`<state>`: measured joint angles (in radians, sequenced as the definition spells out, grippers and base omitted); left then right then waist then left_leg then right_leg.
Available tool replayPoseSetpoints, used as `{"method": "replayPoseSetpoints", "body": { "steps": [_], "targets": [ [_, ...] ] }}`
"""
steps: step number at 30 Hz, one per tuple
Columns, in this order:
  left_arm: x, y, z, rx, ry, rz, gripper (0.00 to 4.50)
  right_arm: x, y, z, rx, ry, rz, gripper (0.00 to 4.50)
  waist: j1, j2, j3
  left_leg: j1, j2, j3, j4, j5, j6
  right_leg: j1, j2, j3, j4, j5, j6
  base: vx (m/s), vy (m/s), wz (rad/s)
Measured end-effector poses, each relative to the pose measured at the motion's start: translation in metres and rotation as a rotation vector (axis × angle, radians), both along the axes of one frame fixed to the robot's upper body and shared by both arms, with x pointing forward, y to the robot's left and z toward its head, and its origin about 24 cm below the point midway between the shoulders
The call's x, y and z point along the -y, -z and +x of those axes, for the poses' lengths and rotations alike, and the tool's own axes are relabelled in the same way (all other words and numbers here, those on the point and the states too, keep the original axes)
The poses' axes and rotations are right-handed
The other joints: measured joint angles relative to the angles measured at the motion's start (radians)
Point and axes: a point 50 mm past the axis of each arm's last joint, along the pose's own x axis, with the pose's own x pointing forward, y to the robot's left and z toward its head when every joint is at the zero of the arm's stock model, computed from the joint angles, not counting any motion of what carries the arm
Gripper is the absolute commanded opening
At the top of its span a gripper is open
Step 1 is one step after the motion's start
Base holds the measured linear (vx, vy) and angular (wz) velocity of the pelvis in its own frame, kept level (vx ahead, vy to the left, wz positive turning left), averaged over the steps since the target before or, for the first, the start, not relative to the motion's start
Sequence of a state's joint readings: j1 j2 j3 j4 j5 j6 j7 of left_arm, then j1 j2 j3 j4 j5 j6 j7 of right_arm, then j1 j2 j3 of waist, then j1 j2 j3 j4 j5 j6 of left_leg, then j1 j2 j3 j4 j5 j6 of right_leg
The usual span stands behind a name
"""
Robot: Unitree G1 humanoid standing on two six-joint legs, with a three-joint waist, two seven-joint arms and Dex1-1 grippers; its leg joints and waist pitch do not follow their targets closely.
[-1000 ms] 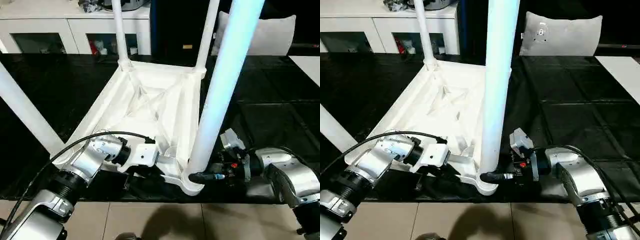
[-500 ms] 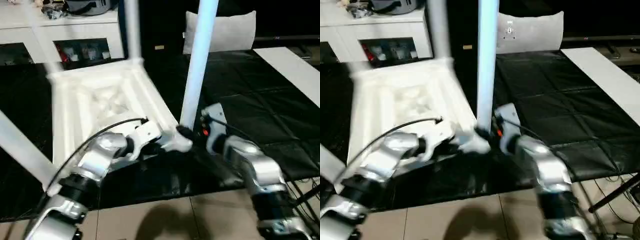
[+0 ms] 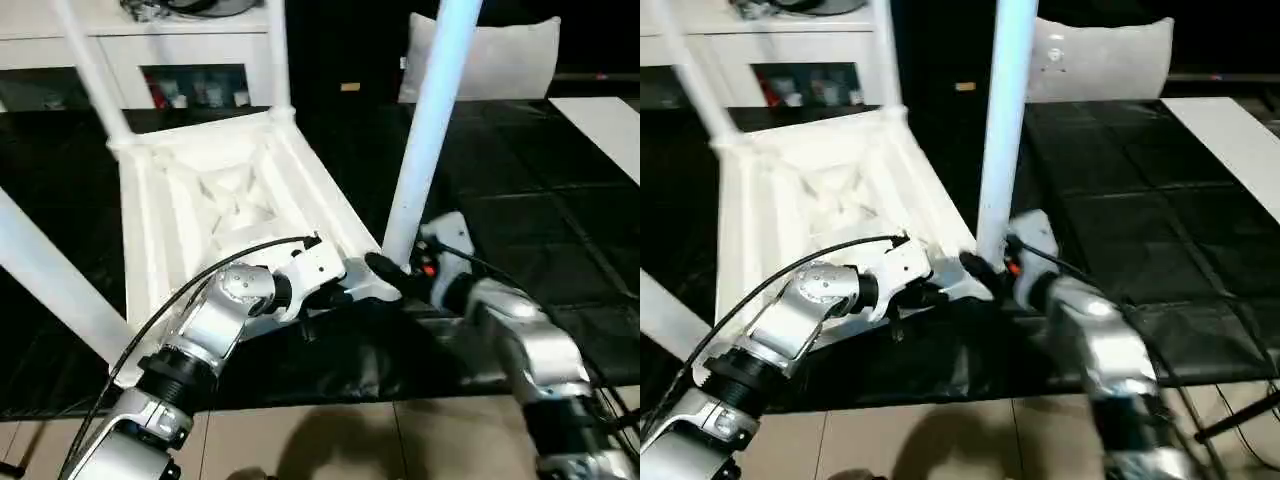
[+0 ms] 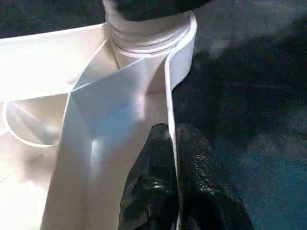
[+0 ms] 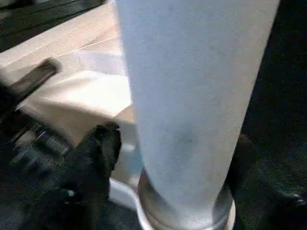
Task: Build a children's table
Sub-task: Rotate leg to tighten
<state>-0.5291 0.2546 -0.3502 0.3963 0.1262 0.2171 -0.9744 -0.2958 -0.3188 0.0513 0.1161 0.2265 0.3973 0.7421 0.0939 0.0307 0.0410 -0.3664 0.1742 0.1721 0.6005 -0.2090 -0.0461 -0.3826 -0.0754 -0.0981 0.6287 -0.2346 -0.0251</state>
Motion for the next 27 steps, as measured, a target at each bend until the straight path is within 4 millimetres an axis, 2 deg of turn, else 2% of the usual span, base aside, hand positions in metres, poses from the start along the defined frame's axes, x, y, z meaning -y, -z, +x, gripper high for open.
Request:
{"method": "replayPoseSetpoints", "body": {
  "steps": [1,3,6,8,10,11,15,17,20,22,23,26,27],
  "targets": [
    [-0.003,0.001,-0.001,-0.001,0.018,0.004,0.00,0.005,-0.001,-0.003,0.002,-0.033,-0.010,3.67,0.001,0.000,0.000,0.000,0.000,0.000,0.000,0.000,0.000,0.001,0.000,0.000,0.000,0.000,0.000,0.000,0.000,0.00],
    [-0.008,0.002,-0.002,0.000,0.065,0.011,0.00,0.011,-0.002,-0.008,-0.002,-0.102,-0.024,3.96,0.000,0.000,0.000,0.000,0.000,0.000,0.001,0.000,0.000,0.001,0.000,0.000,0.000,0.002,0.001,0.000,0.000,0.00],
    [-0.017,0.002,-0.004,0.007,0.134,0.038,0.00,0.019,-0.006,-0.012,-0.013,-0.187,-0.053,4.03,0.001,0.000,0.000,0.000,0.000,0.000,0.001,0.000,0.000,0.002,0.000,0.000,0.001,0.002,0.001,0.000,0.000,0.00],
    [-0.023,0.002,-0.006,0.012,0.194,0.050,0.00,0.026,-0.008,-0.014,-0.016,-0.235,-0.075,4.23,0.006,0.000,0.000,0.000,0.000,0.000,0.002,0.000,-0.001,0.002,0.000,0.000,0.001,0.003,0.001,0.000,0.000,0.00],
    [-0.026,0.001,-0.008,0.005,0.245,0.060,0.00,0.031,-0.009,-0.017,-0.031,-0.285,-0.079,4.23,0.012,0.000,0.000,0.000,0.000,0.000,0.002,0.001,0.000,0.002,0.000,0.000,0.001,0.003,0.001,0.000,0.000,0.00],
    [-0.027,0.000,-0.009,-0.004,0.284,0.066,0.00,0.032,-0.010,-0.019,-0.041,-0.322,-0.074,4.03,0.017,0.000,0.000,0.000,0.000,0.000,0.002,0.001,0.001,0.002,-0.001,0.000,0.000,0.003,0.001,0.000,0.000,0.00],
    [-0.029,-0.002,-0.013,-0.019,0.380,0.082,0.00,0.029,-0.013,-0.022,-0.062,-0.430,-0.040,3.86,0.031,0.000,0.000,-0.001,0.000,0.000,0.003,0.001,0.002,0.001,-0.001,0.000,0.000,0.003,0.001,0.000,0.000,0.00],
    [-0.027,-0.002,-0.014,-0.022,0.428,0.091,0.00,0.028,-0.013,-0.023,-0.084,-0.486,-0.038,3.57,0.038,0.000,0.000,-0.001,0.000,0.000,0.004,0.001,0.002,0.001,-0.001,0.000,0.000,0.003,0.001,0.000,0.000,0.00],
    [-0.025,-0.002,-0.016,-0.019,0.463,0.095,0.00,0.025,-0.011,-0.026,-0.108,-0.540,-0.014,3.40,0.047,0.000,0.000,-0.001,0.000,0.000,0.004,0.001,0.002,0.001,-0.001,0.000,0.001,0.003,0.001,0.000,0.000,0.00],
    [-0.025,-0.002,-0.016,-0.021,0.483,0.097,0.00,0.023,-0.010,-0.028,-0.118,-0.564,-0.005,3.28,0.048,0.000,0.000,0.000,0.000,0.000,0.005,0.001,0.002,0.001,-0.001,0.000,0.002,0.003,0.001,0.000,0.000,0.00],
    [-0.025,-0.002,-0.017,-0.025,0.494,0.097,0.00,0.021,-0.009,-0.029,-0.126,-0.582,0.001,3.04,0.049,0.000,0.000,0.000,0.000,0.000,0.004,0.001,0.002,0.001,-0.001,0.000,0.002,0.003,0.001,0.000,0.000,0.00],
    [-0.025,-0.002,-0.018,-0.028,0.507,0.097,0.00,0.019,-0.008,-0.031,-0.144,-0.609,0.013,2.97,0.050,0.000,0.000,0.000,0.000,0.000,0.005,0.001,0.002,0.001,-0.001,0.000,0.002,0.003,0.001,0.000,0.000,0.00],
    [-0.025,-0.002,-0.018,-0.027,0.508,0.098,0.00,0.019,-0.007,-0.031,-0.144,-0.611,0.013,2.81,0.050,0.000,0.000,-0.001,0.000,0.000,0.005,0.001,0.002,0.001,-0.001,0.000,0.002,0.003,0.001,0.000,0.000,0.00]
  ]
}}
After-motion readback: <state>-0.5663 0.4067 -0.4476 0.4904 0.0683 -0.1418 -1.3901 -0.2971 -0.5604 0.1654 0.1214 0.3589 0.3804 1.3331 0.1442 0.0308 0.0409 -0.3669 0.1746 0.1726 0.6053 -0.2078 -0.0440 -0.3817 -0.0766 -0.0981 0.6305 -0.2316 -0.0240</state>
